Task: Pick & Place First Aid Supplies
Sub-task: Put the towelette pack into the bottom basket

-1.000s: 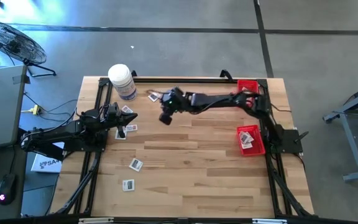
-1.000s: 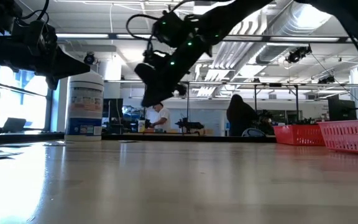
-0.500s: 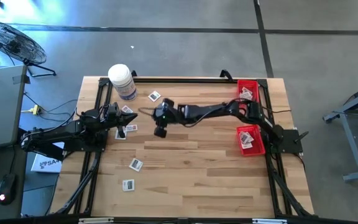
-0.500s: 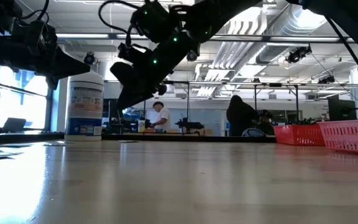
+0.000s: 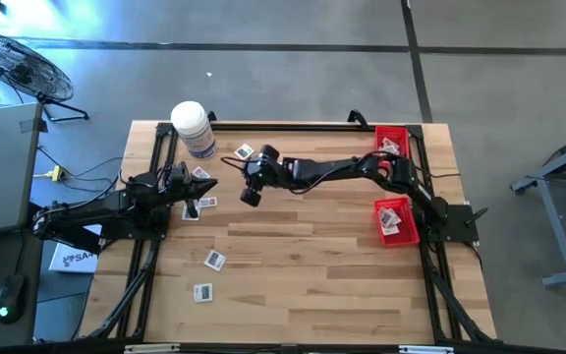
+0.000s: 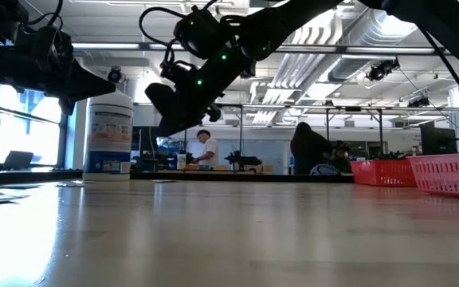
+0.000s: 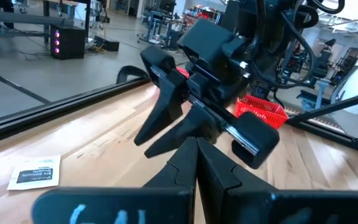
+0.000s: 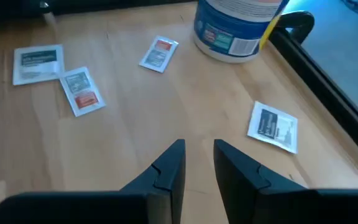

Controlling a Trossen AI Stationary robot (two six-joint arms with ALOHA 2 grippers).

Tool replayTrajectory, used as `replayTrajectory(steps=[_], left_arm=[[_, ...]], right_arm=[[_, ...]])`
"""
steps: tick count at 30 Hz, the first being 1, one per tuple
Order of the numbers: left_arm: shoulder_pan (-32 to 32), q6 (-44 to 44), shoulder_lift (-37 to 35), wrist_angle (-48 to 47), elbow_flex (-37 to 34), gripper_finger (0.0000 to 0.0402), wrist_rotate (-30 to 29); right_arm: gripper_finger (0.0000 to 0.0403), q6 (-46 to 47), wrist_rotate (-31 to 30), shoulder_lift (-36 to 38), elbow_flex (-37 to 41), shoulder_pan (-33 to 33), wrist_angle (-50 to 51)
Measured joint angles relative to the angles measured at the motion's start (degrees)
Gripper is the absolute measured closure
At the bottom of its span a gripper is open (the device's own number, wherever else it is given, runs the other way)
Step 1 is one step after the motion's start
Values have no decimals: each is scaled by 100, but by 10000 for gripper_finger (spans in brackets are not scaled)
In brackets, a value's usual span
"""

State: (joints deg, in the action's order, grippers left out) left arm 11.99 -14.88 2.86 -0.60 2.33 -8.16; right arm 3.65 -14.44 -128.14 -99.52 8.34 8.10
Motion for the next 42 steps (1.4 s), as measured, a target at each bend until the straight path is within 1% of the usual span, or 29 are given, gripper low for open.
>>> replayTrajectory(steps=[1,8,13,16,18,20,22,25,27,30,34,36,39,42], left_arm=[[-2,-1,1,0,0,401,0],[-2,0,0,1,0,401,1],[-2,-123,1,46,-2,401,-1],[-2,-638,1,100,-2,401,-17],[-1,-965,1,105,-3,401,-103],[0,-1171,1,109,-4,401,-68],[0,-1168,-1,105,-4,401,-120],[-2,-1154,12,62,-10,401,-581],[0,-1247,47,241,-79,401,-836],[0,-1206,304,425,-140,401,-986],[0,-1184,908,725,-144,401,-1153],[0,-1103,1315,1065,-147,401,-1205],[4,-1040,1965,1540,-144,401,-1456],[5,-1051,2734,1705,-37,394,-1690]], right_arm=[[325,-66,57,0,1,-2,-2],[330,-726,1008,9,3,-9,-170],[368,-1014,1672,9,3,20,-22],[394,-1052,2090,9,3,63,-11],[399,-1153,2352,9,3,79,-15],[394,-1215,2424,9,3,95,-8],[391,-1271,2357,22,3,120,124],[395,-1301,2206,130,10,178,427],[400,-1314,2192,230,10,230,568],[399,-1395,2316,278,3,297,567],[401,-1551,2383,278,5,372,721],[401,-1608,2394,278,4,435,727],[401,-1616,2386,289,6,554,870],[402,-1616,2376,301,6,649,917]])
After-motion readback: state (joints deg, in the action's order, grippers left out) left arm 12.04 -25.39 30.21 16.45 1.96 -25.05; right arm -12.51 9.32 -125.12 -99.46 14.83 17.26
